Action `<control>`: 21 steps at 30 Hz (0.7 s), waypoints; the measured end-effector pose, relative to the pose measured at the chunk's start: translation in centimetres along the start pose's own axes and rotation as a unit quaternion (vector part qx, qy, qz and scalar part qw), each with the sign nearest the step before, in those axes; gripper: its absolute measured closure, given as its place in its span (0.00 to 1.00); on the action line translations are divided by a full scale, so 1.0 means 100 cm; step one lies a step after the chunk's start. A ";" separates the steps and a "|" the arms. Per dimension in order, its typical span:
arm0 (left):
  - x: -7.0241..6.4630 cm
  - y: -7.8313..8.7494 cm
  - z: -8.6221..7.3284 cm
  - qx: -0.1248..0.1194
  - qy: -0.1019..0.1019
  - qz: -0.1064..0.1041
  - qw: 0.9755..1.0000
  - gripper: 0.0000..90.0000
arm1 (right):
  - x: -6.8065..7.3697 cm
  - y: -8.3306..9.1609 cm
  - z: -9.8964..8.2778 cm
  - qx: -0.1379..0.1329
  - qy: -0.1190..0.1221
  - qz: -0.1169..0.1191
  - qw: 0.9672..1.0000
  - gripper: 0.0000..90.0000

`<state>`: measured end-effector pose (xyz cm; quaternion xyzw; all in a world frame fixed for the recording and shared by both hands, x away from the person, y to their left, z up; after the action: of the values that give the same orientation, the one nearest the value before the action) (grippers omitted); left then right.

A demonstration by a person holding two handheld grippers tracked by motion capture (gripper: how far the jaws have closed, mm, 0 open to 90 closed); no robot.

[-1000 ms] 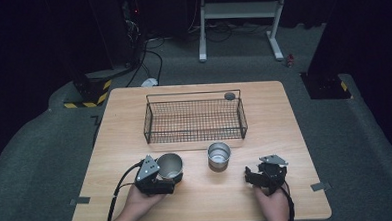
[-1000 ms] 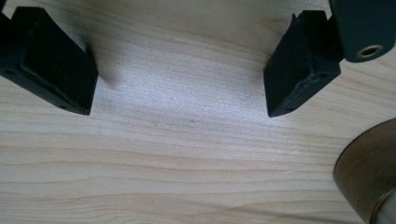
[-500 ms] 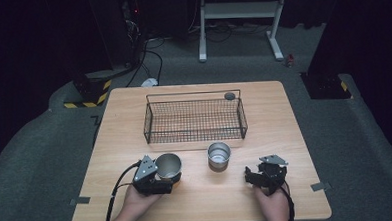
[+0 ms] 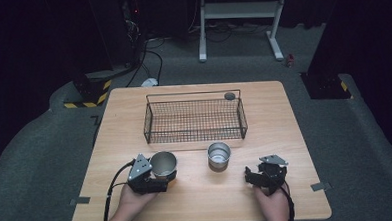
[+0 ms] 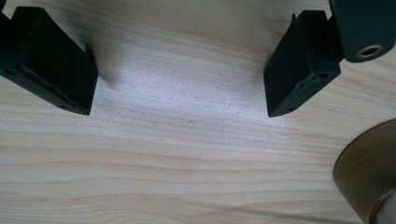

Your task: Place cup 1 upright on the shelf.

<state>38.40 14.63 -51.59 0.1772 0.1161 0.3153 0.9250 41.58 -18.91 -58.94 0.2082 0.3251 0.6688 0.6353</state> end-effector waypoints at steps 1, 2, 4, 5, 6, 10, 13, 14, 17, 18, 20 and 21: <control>0.000 0.001 0.000 0.000 -0.003 -0.001 1.000 0.15 | 0.000 0.000 0.000 0.000 0.000 0.000 1.000 0.11; 0.001 0.002 0.001 0.000 -0.004 0.000 1.000 0.15 | 0.000 0.000 0.000 0.000 0.000 0.000 1.000 0.11; 0.003 0.003 0.001 0.000 -0.005 0.005 1.000 0.15 | 0.000 0.000 0.000 0.000 0.000 0.000 1.000 0.11; 0.004 0.004 0.001 0.001 -0.004 0.009 1.000 0.15 | 0.000 0.000 0.000 0.000 0.000 0.000 1.000 0.11; 0.006 0.005 0.001 -0.001 0.001 0.009 1.000 0.15 | 0.000 0.000 0.000 0.000 0.000 0.000 1.000 0.11; 0.009 0.008 0.002 -0.002 0.004 0.017 1.000 0.15 | 0.000 0.000 0.000 0.000 0.000 0.000 1.000 0.11; 0.013 0.009 0.002 -0.005 0.008 0.023 1.000 0.15 | 0.000 0.000 0.000 0.000 0.002 0.000 1.000 0.11; 0.014 0.010 0.002 -0.004 0.006 0.026 1.000 0.15 | 0.000 0.000 0.000 -0.001 0.002 0.001 1.000 0.11; 0.018 0.012 0.001 -0.003 0.002 0.038 0.999 0.15 | 0.000 0.000 0.000 0.000 0.002 0.001 1.000 0.11; 0.020 0.012 0.001 -0.003 0.003 0.040 0.999 0.15 | 0.000 0.000 0.000 0.000 0.002 0.001 1.000 0.11; 0.022 0.012 0.001 -0.004 0.010 0.040 0.999 0.15 | 0.000 0.000 0.000 0.000 0.002 0.001 1.000 0.11; 0.023 0.012 0.002 -0.005 0.013 0.041 0.999 0.15 | 0.000 0.000 0.000 0.000 0.002 0.001 1.000 0.11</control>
<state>39.57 16.95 -51.17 0.1730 0.1188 0.3560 0.9106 41.56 -18.92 -58.94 0.2073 0.3263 0.6695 0.6343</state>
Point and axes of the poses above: each handheld gripper's, and its own axes: y roughly backward along the jaws, z roughly out of its top, x roughly to its left, the point moved 9 cm from there along -y, roughly forward along the jaws, and after that the axes turned 10 degrees about -z, right-handed, at the moved point
